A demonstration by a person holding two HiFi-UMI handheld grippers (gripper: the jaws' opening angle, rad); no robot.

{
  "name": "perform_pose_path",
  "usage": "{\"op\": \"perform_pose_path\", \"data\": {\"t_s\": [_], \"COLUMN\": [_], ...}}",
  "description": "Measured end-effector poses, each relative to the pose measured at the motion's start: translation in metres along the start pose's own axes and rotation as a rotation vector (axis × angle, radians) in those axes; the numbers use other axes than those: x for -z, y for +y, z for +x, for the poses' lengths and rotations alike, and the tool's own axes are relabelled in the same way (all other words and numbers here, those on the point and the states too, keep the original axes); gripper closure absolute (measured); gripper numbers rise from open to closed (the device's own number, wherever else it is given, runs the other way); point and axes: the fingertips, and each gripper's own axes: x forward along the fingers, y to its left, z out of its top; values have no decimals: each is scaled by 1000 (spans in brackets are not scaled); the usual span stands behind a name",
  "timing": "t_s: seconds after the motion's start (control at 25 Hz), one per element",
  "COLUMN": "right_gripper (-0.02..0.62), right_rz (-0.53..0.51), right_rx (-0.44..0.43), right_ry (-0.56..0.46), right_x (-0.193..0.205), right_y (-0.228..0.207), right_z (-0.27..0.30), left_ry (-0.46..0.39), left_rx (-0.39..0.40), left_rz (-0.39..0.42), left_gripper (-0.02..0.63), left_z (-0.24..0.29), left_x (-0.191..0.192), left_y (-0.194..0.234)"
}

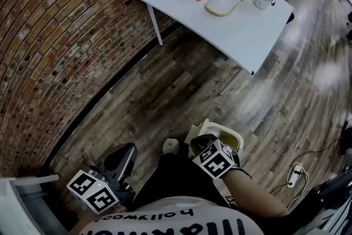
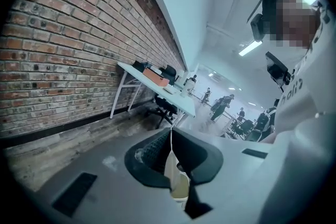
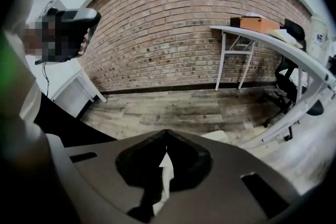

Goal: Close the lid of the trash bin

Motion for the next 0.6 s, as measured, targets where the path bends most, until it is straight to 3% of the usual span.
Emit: {"op": "perform_pose_path", "data": {"t_s": [0.16,0.28,0.48,0.6], "right_gripper": [589,588,588,588], "right_rz": [26,67,-30,-60], "right_rx": [26,42,20,5], "right_ry": [80,65,-120,-102], "right_x": [39,54,8,3], "right_y": [-8,-11,-1,1], "right_z": [-9,-18,-21,0], "left_ry": [24,39,48,48], "left_rx": [46,66,68,55], "left_rz": [8,13,28,44], "left_gripper": [592,592,592,592], "left_z": [15,22,28,25], "left_x": [3,7,8,5], "left_y": [-12,-19,-28,-28]}}
